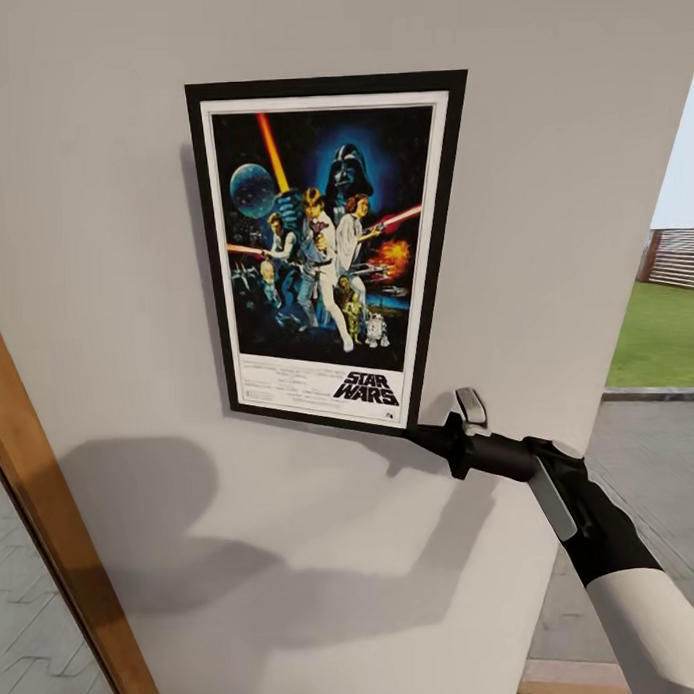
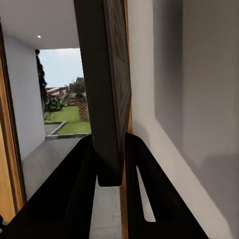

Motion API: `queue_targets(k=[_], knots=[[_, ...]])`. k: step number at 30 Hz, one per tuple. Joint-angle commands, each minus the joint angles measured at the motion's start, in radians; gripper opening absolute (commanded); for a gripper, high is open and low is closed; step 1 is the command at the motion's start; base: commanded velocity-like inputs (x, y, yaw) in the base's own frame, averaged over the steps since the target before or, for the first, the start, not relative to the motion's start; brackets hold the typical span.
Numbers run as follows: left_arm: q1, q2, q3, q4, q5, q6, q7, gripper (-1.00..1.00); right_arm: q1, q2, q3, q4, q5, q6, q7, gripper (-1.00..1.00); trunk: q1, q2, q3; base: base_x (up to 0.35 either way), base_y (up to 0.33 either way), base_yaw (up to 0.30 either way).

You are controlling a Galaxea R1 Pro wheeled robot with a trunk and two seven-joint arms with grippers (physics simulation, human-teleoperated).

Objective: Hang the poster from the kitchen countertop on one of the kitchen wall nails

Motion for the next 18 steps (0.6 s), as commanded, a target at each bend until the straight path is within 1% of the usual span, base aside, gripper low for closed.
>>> queue_targets(k=[1,18], knots=[[-0.001,0.001,-0.008,0.0,0.011,-0.003,-0.003,1.0,0.0,-0.001,0.003,0.001,-0.008,0.014,0.004,-1.0,0.0,-0.001,0.0,0.0,0.0,0.0],[-0.001,0.0,-0.008,0.0,0.011,-0.003,-0.003,1.0,0.014,-0.003,0.003,0.001,-0.008,0.012,0.005,-1.0,0.0,-0.001,0.0,0.0,0.0,0.0]])
